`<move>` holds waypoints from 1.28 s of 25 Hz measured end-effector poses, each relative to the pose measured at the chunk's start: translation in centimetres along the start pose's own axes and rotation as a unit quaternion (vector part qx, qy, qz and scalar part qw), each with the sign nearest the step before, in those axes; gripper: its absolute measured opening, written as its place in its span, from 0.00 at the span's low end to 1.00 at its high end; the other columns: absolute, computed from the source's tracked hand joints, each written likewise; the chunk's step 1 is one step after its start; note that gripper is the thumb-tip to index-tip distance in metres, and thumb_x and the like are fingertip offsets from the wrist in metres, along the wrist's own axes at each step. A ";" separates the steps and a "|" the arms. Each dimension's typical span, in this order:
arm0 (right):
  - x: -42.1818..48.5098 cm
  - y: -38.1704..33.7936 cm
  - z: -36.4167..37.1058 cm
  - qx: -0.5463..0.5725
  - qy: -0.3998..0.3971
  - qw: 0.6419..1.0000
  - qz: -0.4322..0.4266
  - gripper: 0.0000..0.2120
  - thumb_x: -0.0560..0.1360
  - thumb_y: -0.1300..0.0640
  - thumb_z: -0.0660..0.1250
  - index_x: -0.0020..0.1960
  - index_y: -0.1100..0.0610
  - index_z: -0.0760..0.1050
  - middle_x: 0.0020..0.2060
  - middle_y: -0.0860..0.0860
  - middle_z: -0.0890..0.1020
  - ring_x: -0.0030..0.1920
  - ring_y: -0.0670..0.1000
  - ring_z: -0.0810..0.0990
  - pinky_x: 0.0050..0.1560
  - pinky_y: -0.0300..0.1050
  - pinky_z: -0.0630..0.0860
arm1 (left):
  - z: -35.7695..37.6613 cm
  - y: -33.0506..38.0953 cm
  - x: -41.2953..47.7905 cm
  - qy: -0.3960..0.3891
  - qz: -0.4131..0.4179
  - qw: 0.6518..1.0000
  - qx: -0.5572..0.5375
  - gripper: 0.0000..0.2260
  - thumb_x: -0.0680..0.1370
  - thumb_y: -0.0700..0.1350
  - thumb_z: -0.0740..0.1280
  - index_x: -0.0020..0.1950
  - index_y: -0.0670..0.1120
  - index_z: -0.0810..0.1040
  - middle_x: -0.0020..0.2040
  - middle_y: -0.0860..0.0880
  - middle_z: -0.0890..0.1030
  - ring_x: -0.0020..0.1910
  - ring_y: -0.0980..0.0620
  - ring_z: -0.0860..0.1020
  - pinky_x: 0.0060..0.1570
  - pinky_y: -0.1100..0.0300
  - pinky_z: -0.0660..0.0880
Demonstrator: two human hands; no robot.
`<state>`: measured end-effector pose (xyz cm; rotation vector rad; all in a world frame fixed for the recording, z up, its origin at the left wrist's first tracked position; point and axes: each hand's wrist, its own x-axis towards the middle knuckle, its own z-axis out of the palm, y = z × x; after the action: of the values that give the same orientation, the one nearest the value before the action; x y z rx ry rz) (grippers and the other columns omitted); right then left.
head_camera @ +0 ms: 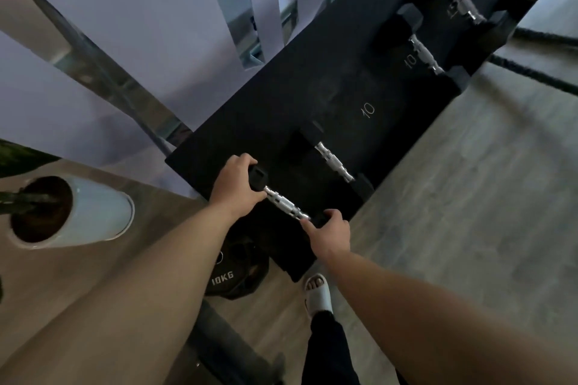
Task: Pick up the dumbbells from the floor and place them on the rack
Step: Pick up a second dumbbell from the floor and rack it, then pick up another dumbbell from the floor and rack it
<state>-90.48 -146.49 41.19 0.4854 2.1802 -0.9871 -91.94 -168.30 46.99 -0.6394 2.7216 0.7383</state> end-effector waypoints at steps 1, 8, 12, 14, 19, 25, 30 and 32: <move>0.2 0.1 -0.1 -0.036 0.003 0.999 -0.009 0.33 0.78 0.46 0.74 0.77 0.54 0.66 0.72 0.57 0.68 0.68 0.60 0.74 0.68 0.55 0.76 | 0.5 0.1 0.1 0.000 0.003 1.000 -0.002 0.31 0.68 0.45 0.83 0.66 0.50 0.74 0.61 0.50 0.74 0.57 0.50 0.76 0.55 0.56 0.75; 0.9 1.9 -1.5 -0.325 -0.054 0.938 -0.109 0.41 0.75 0.43 0.75 0.81 0.50 0.59 0.73 0.54 0.70 0.70 0.60 0.68 0.69 0.58 0.69 | 2.2 -0.5 -0.1 -0.095 -0.036 0.994 0.028 0.38 0.76 0.46 0.77 0.81 0.53 0.62 0.77 0.47 0.68 0.72 0.44 0.72 0.70 0.47 0.72; 1.8 2.6 -2.4 -0.345 -0.085 0.924 -0.141 0.41 0.78 0.42 0.70 0.84 0.47 0.54 0.75 0.53 0.71 0.72 0.61 0.67 0.70 0.59 0.67 | 2.8 -0.4 0.1 -0.091 -0.049 0.994 0.027 0.39 0.76 0.46 0.77 0.82 0.54 0.60 0.81 0.49 0.65 0.77 0.45 0.67 0.72 0.48 0.68; 1.7 2.4 -3.3 -0.341 -0.091 0.924 -0.145 0.40 0.78 0.41 0.70 0.84 0.47 0.55 0.75 0.53 0.71 0.73 0.61 0.67 0.70 0.60 0.67 | 2.4 -0.1 -0.1 -0.120 -0.056 0.991 0.032 0.41 0.75 0.48 0.78 0.83 0.54 0.59 0.81 0.49 0.63 0.77 0.45 0.66 0.73 0.47 0.67; 1.7 -1.0 -8.1 -0.212 -0.089 0.960 -0.158 0.25 0.80 0.43 0.69 0.73 0.53 0.74 0.64 0.52 0.81 0.67 0.57 0.78 0.64 0.49 0.74 | -1.4 2.0 -0.6 -0.133 -0.058 0.989 -0.036 0.21 0.77 0.54 0.75 0.68 0.56 0.77 0.68 0.52 0.76 0.68 0.50 0.74 0.63 0.53 0.74; -2.5 -8.7 -19.3 -0.042 -0.006 0.976 -0.214 0.10 0.78 0.42 0.70 0.51 0.47 0.82 0.43 0.44 0.84 0.43 0.45 0.82 0.38 0.38 0.73 | -9.4 11.4 -1.6 -0.159 0.040 0.983 -0.079 0.11 0.75 0.62 0.73 0.53 0.58 0.85 0.50 0.57 0.85 0.51 0.58 0.82 0.45 0.61 0.76; -10.9 -10.6 -35.2 0.032 0.134 0.947 -0.290 0.13 0.77 0.40 0.71 0.50 0.49 0.84 0.42 0.49 0.87 0.39 0.48 0.83 0.43 0.45 0.79 | -16.1 28.8 -1.4 -0.126 0.224 0.966 -0.023 0.23 0.65 0.73 0.69 0.49 0.58 0.86 0.47 0.56 0.86 0.49 0.56 0.82 0.46 0.59 0.77; -14.2 -8.6 -41.9 0.063 0.185 0.936 -0.292 0.13 0.78 0.42 0.71 0.50 0.51 0.83 0.43 0.53 0.88 0.42 0.53 0.85 0.46 0.50 0.82 | -17.3 36.0 -2.5 -0.123 0.288 0.950 -0.013 0.24 0.64 0.73 0.68 0.48 0.58 0.86 0.45 0.55 0.86 0.48 0.53 0.83 0.49 0.55 0.79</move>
<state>-103.70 -120.75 75.72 0.0675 2.6876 -1.4496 -108.88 -148.65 77.51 0.2578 2.6649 0.9030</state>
